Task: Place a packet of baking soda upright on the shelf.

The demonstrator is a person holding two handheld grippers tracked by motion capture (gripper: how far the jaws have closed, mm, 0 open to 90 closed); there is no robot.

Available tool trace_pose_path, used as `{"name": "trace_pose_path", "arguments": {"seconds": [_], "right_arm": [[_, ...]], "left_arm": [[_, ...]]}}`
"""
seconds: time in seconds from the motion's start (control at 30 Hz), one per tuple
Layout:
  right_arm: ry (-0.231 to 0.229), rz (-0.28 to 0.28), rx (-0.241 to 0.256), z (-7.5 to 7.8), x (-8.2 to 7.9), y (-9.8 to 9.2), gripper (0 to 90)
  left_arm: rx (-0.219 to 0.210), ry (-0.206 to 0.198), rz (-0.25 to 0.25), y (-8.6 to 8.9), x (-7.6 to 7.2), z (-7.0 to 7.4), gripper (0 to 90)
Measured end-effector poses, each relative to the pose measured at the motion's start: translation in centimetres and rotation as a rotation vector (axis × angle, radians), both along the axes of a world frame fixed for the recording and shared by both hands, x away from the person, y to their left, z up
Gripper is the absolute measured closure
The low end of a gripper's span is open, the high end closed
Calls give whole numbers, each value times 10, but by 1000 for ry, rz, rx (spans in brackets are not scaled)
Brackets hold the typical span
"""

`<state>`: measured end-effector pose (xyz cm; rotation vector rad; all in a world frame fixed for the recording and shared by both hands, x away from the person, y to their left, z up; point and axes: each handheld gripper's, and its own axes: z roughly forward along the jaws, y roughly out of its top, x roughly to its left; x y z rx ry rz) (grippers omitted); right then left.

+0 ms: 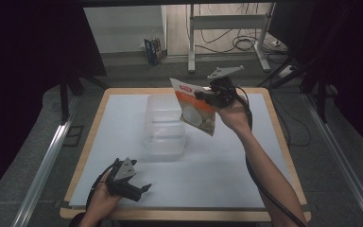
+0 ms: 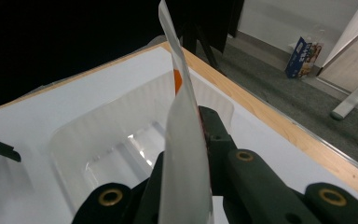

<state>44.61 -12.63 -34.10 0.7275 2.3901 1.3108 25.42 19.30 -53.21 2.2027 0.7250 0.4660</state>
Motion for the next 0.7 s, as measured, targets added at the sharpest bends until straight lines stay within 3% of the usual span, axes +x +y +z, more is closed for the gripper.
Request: {"name": "trace_pose_path", "arguments": {"seconds": [0.7], "right_arm": [[3, 55, -10, -13, 29, 50, 883]], "left_arm": [[-6, 0, -3, 1, 0, 0, 10]]}}
